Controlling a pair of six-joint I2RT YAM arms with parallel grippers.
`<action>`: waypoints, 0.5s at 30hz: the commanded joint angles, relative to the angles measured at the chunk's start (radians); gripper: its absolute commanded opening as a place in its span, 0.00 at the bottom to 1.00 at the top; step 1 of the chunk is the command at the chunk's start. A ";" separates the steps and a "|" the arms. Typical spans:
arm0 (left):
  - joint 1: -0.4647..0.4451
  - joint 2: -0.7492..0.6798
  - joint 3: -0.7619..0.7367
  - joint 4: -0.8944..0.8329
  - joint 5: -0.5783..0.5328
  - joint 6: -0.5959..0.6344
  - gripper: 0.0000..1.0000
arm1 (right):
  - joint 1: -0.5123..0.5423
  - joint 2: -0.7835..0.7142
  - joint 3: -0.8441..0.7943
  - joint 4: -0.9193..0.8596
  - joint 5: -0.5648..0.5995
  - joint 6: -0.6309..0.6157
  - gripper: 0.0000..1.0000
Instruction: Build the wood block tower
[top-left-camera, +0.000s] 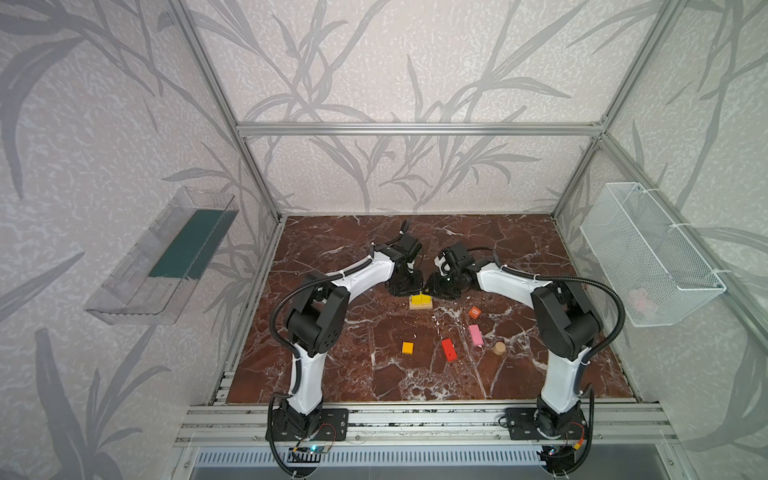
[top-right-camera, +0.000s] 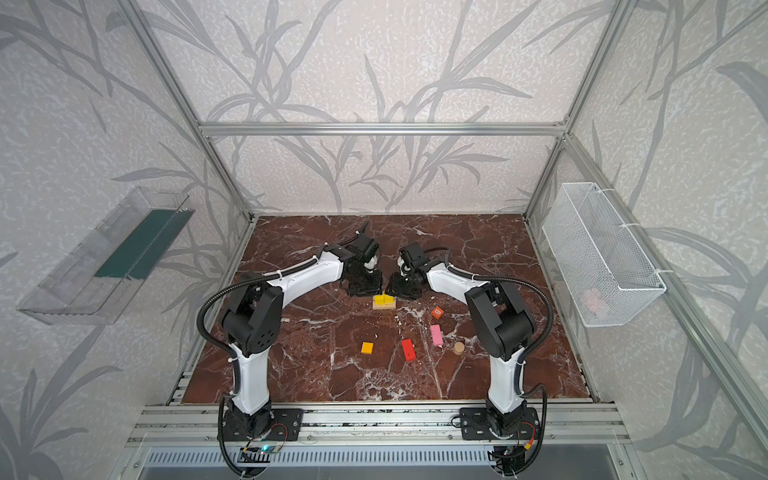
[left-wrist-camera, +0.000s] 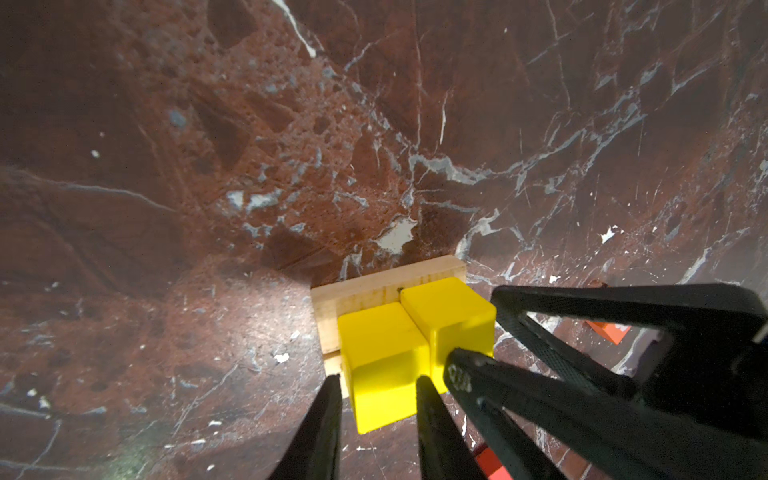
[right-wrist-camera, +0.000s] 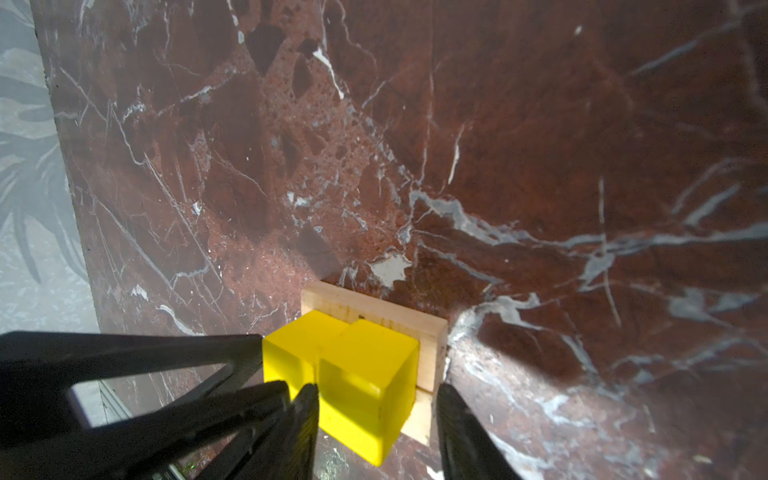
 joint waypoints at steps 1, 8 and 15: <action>-0.004 -0.036 0.025 -0.021 -0.016 -0.009 0.31 | 0.001 -0.064 0.032 -0.032 0.017 -0.003 0.49; -0.001 -0.049 0.070 -0.063 -0.044 -0.001 0.32 | -0.011 -0.059 0.086 -0.063 0.027 -0.016 0.47; 0.005 -0.055 0.099 -0.081 -0.047 0.002 0.32 | -0.017 0.055 0.257 -0.195 0.013 -0.076 0.20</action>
